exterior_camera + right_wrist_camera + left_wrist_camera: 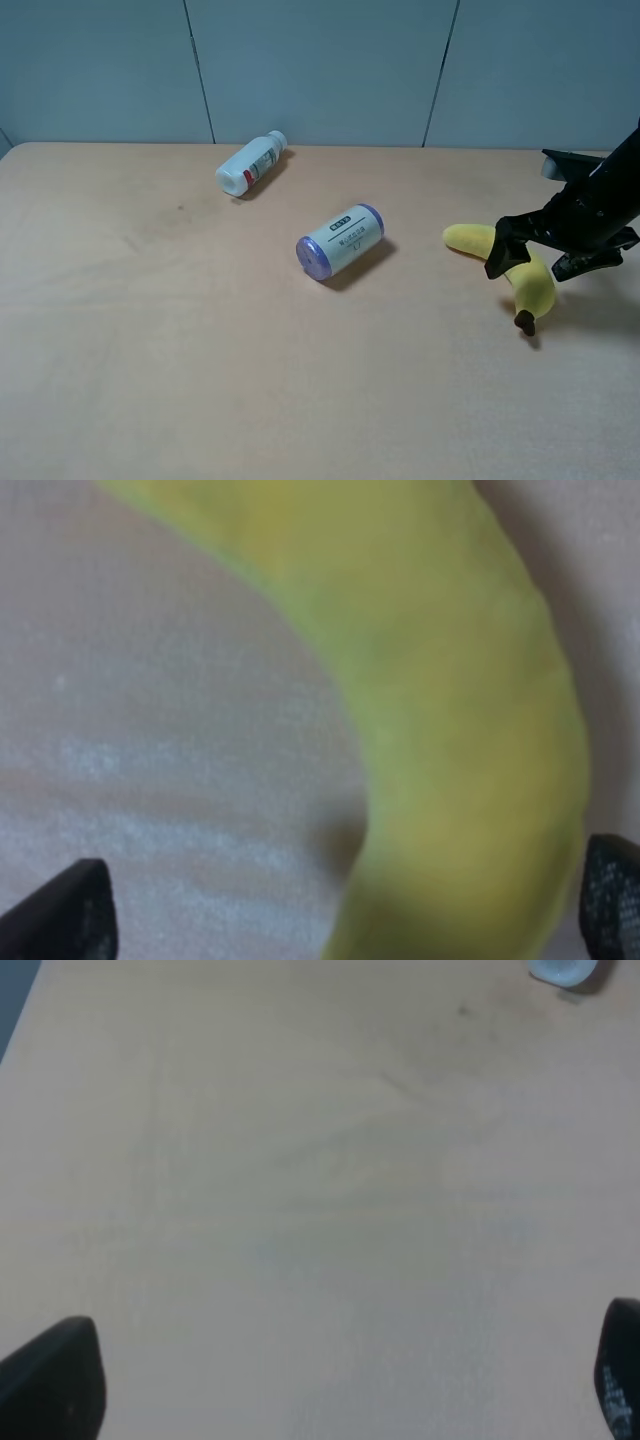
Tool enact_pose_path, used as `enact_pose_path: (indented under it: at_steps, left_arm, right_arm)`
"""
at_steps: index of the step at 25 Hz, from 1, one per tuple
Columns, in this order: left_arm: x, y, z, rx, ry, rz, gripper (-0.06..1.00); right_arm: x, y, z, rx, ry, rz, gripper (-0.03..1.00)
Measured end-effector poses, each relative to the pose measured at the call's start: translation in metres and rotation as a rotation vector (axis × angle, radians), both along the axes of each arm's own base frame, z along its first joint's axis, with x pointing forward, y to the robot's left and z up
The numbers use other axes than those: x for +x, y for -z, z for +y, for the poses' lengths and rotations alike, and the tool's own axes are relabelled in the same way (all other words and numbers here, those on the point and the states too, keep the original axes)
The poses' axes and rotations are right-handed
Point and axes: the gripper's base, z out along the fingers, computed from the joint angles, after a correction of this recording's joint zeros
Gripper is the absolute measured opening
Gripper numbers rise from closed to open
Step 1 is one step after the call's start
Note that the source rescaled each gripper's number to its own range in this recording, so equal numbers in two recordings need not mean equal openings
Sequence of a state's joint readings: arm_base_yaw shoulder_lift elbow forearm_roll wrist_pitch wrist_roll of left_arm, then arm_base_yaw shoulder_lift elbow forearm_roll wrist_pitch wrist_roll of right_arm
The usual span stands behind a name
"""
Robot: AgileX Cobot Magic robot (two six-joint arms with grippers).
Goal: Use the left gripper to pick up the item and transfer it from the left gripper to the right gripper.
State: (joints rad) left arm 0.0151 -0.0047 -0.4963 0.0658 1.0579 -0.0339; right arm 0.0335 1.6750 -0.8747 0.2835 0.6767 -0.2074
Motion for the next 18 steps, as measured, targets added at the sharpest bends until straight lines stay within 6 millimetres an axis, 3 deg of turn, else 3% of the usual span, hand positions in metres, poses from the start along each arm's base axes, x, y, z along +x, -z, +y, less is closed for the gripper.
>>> enact_pose_path:
  at_steps: [7,15,18]
  left_arm:
    - [0.0,0.0,0.0,0.0,0.0,0.0,0.98]
    - [0.0,0.0,0.0,0.001,0.0,0.0,0.98]
    - [0.0,0.0,0.0,0.001,0.0,0.0,0.98]
  right_arm:
    - [0.002,-0.009,-0.001,-0.012,-0.013,-0.012,0.99]
    - [0.013,-0.075,-0.002,-0.029,-0.004,-0.032,0.99]
    - [0.008,-0.102,-0.002,-0.03,-0.015,-0.034,0.99]
